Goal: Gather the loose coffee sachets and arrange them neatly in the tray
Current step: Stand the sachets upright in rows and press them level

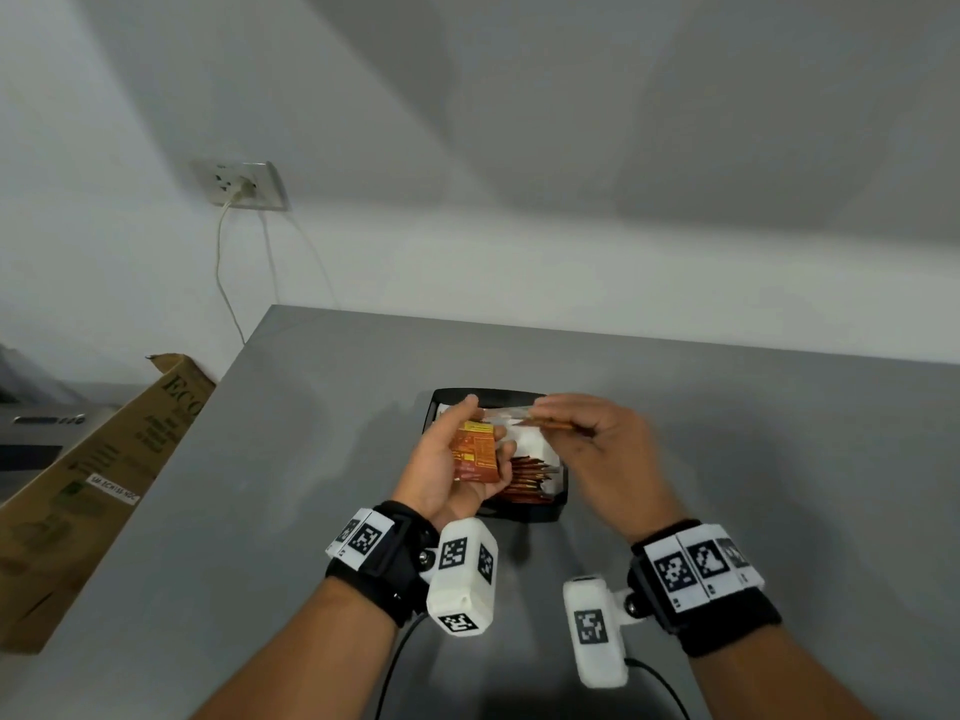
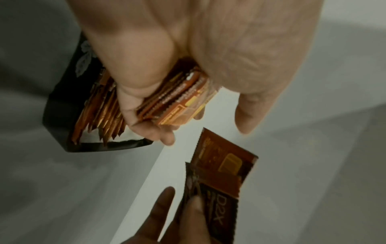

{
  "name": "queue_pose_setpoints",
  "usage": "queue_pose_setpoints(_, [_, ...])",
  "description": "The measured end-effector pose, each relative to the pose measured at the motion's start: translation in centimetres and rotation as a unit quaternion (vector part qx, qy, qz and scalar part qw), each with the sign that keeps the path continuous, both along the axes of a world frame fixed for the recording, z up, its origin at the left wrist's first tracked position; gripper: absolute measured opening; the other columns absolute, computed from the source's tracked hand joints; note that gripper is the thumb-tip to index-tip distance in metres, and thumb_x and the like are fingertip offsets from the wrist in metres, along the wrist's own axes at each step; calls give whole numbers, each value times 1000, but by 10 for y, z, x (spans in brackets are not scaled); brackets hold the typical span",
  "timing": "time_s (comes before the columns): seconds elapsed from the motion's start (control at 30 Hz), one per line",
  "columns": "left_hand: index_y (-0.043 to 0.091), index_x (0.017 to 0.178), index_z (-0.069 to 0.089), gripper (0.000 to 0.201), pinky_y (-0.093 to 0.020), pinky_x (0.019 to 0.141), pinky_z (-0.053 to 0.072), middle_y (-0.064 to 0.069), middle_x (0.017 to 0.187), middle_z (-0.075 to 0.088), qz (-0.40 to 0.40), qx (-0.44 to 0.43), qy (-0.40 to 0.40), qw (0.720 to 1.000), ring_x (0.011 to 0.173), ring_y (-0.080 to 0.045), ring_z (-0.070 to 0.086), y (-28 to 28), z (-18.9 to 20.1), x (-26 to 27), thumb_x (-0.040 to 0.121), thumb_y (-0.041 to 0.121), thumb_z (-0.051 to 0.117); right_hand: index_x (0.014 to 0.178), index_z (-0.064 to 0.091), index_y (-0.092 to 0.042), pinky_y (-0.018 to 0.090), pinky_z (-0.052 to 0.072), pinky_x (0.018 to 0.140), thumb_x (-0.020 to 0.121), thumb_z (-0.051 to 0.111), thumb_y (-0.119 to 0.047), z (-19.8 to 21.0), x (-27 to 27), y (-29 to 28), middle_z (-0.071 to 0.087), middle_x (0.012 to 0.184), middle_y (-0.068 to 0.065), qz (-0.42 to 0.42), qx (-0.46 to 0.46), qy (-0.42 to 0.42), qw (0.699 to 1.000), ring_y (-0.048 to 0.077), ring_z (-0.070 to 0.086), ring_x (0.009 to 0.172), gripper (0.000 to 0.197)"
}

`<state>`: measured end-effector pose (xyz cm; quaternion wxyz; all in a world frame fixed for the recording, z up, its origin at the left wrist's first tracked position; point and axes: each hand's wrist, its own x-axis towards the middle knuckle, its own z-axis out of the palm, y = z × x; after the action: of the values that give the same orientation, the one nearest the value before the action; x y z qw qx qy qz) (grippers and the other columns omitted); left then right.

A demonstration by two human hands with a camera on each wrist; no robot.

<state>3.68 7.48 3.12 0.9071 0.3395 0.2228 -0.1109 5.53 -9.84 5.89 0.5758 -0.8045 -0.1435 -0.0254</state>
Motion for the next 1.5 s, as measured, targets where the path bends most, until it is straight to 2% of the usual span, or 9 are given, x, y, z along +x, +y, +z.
queue_pose_setpoints(0.13, [16, 96, 59, 32, -29, 52, 52, -14, 86, 67, 52, 107, -11, 993, 68, -26, 66, 1, 0, 7, 83, -13, 57, 102, 80, -29, 27, 55, 96, 89, 68, 7, -17, -12, -2, 75, 109, -15, 32, -50, -12, 998, 4, 70, 104, 40])
queue_pose_setpoints(0.37, [13, 103, 59, 47, -31, 61, 55, -9, 86, 69, 26, 330, -120, 936, 74, -20, 68, -6, 1, 4, 75, -25, 62, 94, 69, -14, 26, 54, 55, 90, 47, 11, 2, -2, 3, 73, 67, -4, -28, 107, 245, 963, 10, 66, 62, 34])
queue_pose_setpoints(0.7, [7, 112, 62, 35, -40, 66, 55, -19, 94, 67, 16, 162, -84, 983, 80, -31, 66, -6, 0, -1, 86, -11, 47, 99, 65, -14, 17, 49, 46, 102, 46, 2, -2, -3, 12, 70, 61, -9, -15, 182, 302, 936, -1, 62, 50, 25])
queue_pose_setpoints(0.9, [9, 123, 60, 41, -40, 70, 57, -19, 101, 71, 1, 156, -86, 984, 85, -31, 69, 0, -3, -2, 89, -14, 55, 118, 63, -7, 32, 44, 56, 101, 53, -3, -5, 0, 5, 69, 91, 14, -36, 183, 306, 934, 15, 58, 66, 20])
queue_pose_setpoints(1.07, [8, 113, 61, 43, -44, 75, 59, -20, 99, 70, -6, 183, -120, 976, 86, -30, 70, -9, -6, -3, 78, -18, 65, 98, 69, -7, 21, 47, 49, 100, 48, 5, 1, -4, 10, 71, 71, 4, 18, 212, 329, 920, 8, 60, 53, 24])
queue_pose_setpoints(1.2, [16, 102, 64, 29, -38, 69, 54, -15, 93, 68, -31, 167, -72, 983, 79, -25, 66, -10, -4, -3, 75, 18, 76, 99, 69, -6, 22, 52, 53, 99, 51, 4, 5, -5, 12, 74, 76, 5, 18, 260, 295, 919, 11, 66, 61, 21])
queue_pose_setpoints(1.3, [16, 92, 68, 36, -31, 58, 46, -13, 80, 66, -53, 109, 31, 992, 64, -23, 59, 1, -5, -2, 85, 51, 70, 93, 74, -20, 27, 55, 76, 94, 62, 2, 5, 1, 1, 76, 88, -2, 1, 112, 131, 985, 11, 71, 82, 26])
queue_pose_setpoints(1.4, [12, 97, 65, 18, -27, 54, 47, -15, 85, 68, -34, 98, 30, 994, 62, -21, 61, 5, -2, 1, 85, 24, 72, 94, 76, -40, 15, 47, 85, 88, 70, 2, 2, -1, -6, 71, 98, -9, 88, -86, 44, 991, 3, 65, 94, 44])
queue_pose_setpoints(1.5, [12, 104, 63, 30, -28, 53, 51, -13, 88, 72, 18, 170, -13, 985, 66, -21, 68, 7, 4, 4, 84, -10, 64, 106, 75, -35, 17, 51, 84, 91, 66, 4, -9, -4, -11, 75, 104, -6, 110, -49, 128, 984, 5, 69, 95, 42])
